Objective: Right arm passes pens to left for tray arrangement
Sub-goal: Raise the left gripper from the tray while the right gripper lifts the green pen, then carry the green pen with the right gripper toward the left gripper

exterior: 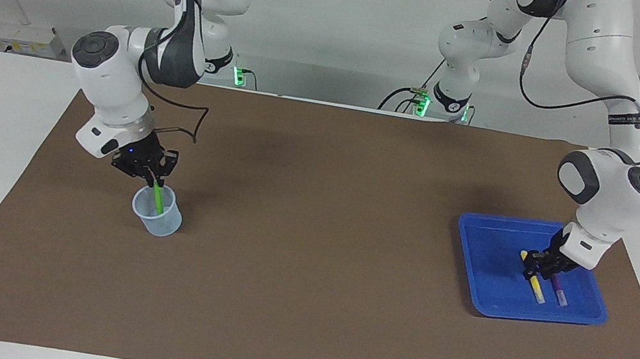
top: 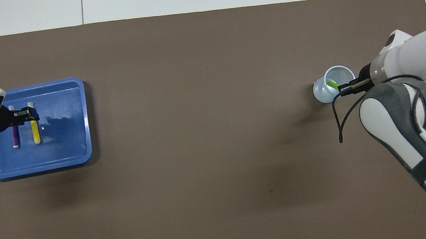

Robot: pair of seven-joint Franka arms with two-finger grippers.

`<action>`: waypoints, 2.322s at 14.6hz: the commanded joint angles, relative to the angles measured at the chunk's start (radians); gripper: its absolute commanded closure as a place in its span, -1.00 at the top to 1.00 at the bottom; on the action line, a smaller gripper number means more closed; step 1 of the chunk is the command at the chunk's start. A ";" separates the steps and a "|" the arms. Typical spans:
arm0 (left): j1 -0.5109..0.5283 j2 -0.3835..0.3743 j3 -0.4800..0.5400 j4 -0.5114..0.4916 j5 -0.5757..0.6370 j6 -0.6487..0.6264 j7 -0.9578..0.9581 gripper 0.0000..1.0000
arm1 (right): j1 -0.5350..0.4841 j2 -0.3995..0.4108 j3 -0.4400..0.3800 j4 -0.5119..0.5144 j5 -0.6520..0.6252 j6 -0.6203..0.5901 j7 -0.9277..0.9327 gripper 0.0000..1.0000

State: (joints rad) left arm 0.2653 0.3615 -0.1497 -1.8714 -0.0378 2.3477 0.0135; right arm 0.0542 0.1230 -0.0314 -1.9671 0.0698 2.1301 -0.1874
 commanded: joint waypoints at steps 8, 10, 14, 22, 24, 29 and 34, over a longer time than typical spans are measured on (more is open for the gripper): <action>-0.129 -0.131 0.004 0.012 -0.079 -0.209 -0.399 0.14 | -0.016 -0.031 -0.002 0.335 0.005 -0.465 0.003 -1.00; -0.185 -0.147 0.006 0.012 -0.079 -0.228 -0.542 0.20 | -0.016 -0.061 -0.001 0.350 0.043 -0.513 0.014 -1.00; -0.296 -0.168 0.004 0.014 -0.118 -0.228 -0.827 0.29 | -0.030 -0.080 -0.002 0.352 0.194 -0.538 0.098 -1.00; -0.488 -0.182 0.001 0.073 -0.255 -0.214 -1.279 0.41 | 0.117 -0.086 0.010 0.239 0.451 -0.319 0.445 -1.00; -0.512 -0.179 0.001 0.090 -0.301 -0.209 -1.345 0.42 | 0.162 -0.085 0.010 0.203 0.542 -0.241 0.509 -1.00; -0.609 -0.167 -0.002 0.097 -0.421 -0.050 -1.470 0.44 | 0.280 -0.074 0.010 0.171 0.666 -0.132 0.592 -1.00; -0.652 -0.158 -0.002 0.101 -0.461 0.013 -1.550 0.50 | 0.346 -0.072 0.010 0.166 0.686 -0.102 0.644 -1.00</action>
State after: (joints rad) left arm -0.3610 0.1956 -0.1665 -1.7741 -0.4687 2.3271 -1.5015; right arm 0.3869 0.0617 -0.0196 -1.7826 0.7285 2.0096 0.4360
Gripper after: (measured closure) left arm 0.242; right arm 0.819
